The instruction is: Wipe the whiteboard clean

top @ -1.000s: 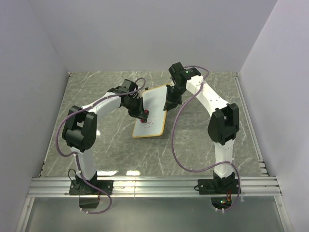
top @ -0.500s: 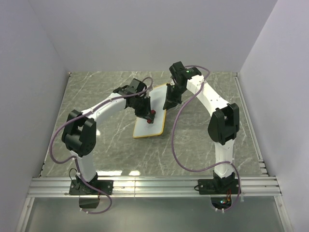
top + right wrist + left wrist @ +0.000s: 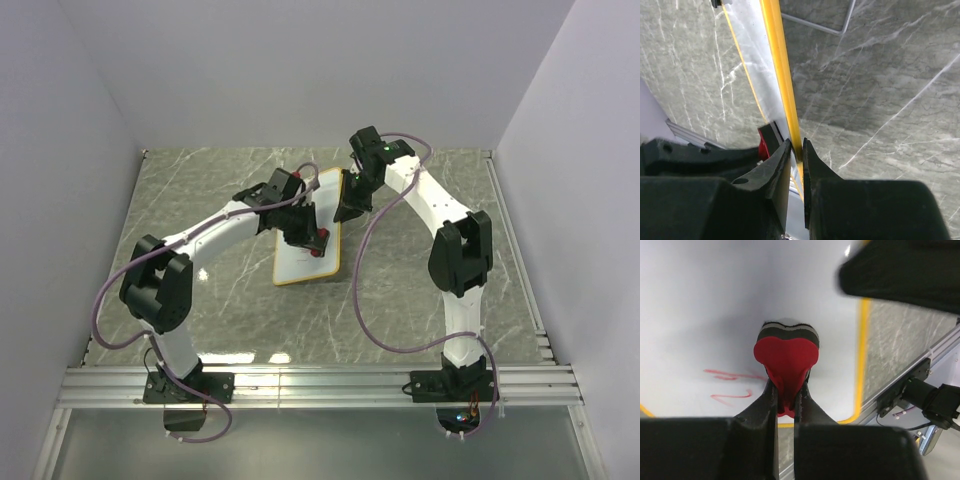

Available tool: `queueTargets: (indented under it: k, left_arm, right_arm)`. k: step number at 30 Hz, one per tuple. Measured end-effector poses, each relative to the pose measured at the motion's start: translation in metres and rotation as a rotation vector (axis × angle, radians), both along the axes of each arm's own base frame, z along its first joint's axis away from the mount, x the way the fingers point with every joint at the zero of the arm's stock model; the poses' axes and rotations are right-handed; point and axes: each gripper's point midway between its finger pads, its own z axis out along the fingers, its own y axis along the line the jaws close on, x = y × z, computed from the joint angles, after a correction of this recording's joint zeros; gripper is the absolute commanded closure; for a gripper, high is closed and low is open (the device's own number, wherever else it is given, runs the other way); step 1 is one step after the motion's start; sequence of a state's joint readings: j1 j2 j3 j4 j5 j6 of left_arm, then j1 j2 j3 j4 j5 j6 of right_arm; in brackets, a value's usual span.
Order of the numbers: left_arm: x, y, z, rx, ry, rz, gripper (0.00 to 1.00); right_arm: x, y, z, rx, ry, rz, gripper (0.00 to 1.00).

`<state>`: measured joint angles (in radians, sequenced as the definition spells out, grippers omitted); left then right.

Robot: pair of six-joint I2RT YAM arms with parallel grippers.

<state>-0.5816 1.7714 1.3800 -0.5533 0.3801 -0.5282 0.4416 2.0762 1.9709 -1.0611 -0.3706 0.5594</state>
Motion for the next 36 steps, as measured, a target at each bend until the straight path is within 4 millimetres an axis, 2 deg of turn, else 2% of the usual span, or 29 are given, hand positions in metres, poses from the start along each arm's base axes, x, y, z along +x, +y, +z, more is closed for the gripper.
queueTargets:
  k: [11, 15, 26, 32, 36]
  left_arm:
    - [0.001, 0.061, -0.05, 0.058, 0.086, 0.12, 1.0]
    - [0.001, 0.072, -0.058, 0.08, 0.097, 0.144, 1.0]
    - [0.004, 0.068, -0.051, 0.124, 0.08, 0.151, 1.0]
    - [0.0, 0.037, -0.026, 0.115, 0.045, 0.124, 1.0]
    - [-0.002, 0.023, -0.013, 0.088, 0.03, 0.116, 1.0]
  right_arm:
    - [0.005, 0.001, 0.0, 0.053, 0.004, -0.002, 1.0]
    - [0.007, 0.003, 0.003, 0.069, -0.007, 0.0, 1.0]
    - [0.012, 0.007, 0.01, 0.095, -0.032, -0.014, 1.0]
    - [0.019, 0.006, 0.012, 0.104, -0.054, -0.023, 1.0]
    - [0.02, 0.006, 0.011, 0.108, -0.055, -0.03, 1.0]
